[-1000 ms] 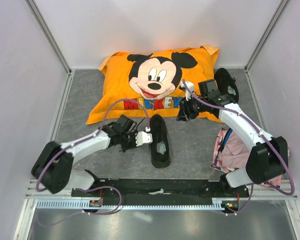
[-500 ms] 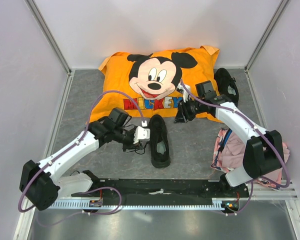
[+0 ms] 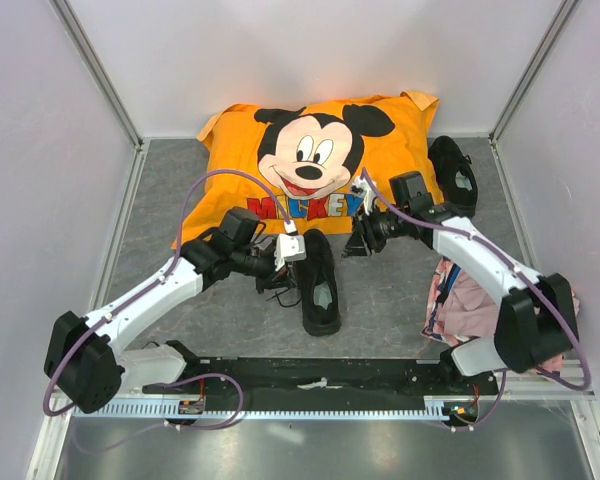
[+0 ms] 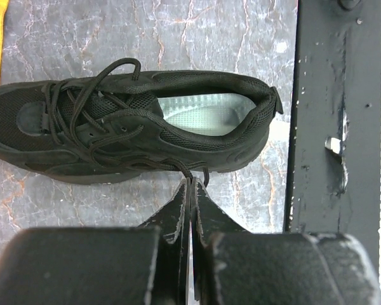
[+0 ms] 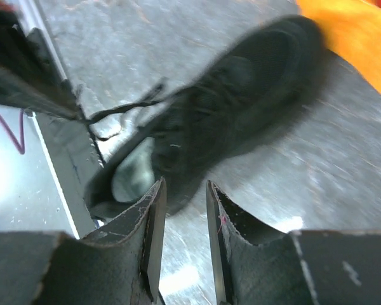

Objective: Tie the shoes

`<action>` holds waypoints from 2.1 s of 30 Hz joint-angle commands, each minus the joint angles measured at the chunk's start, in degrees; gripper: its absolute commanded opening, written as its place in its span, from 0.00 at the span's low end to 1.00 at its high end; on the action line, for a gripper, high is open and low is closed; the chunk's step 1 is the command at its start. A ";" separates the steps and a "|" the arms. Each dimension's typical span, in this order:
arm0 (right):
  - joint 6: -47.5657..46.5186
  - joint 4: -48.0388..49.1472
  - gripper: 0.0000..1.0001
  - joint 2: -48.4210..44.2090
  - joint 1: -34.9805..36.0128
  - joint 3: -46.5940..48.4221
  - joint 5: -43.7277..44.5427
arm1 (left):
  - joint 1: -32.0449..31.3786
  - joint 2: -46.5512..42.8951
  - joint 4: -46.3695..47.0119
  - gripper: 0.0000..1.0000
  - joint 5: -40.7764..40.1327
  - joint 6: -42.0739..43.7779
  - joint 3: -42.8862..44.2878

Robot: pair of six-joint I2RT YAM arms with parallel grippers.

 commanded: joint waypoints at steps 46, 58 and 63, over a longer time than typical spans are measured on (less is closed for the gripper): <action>17.88 31.36 0.00 -7.56 27.28 -18.84 14.27 | 5.92 -2.15 10.23 0.02 6.44 -18.36 2.77; 17.25 28.90 0.29 -10.89 30.45 -17.34 23.31 | 6.10 -0.39 11.99 0.01 8.20 -24.35 6.56; 16.20 29.07 0.31 -14.94 30.36 -18.49 26.05 | 6.28 -1.18 13.48 0.02 7.23 -24.44 4.98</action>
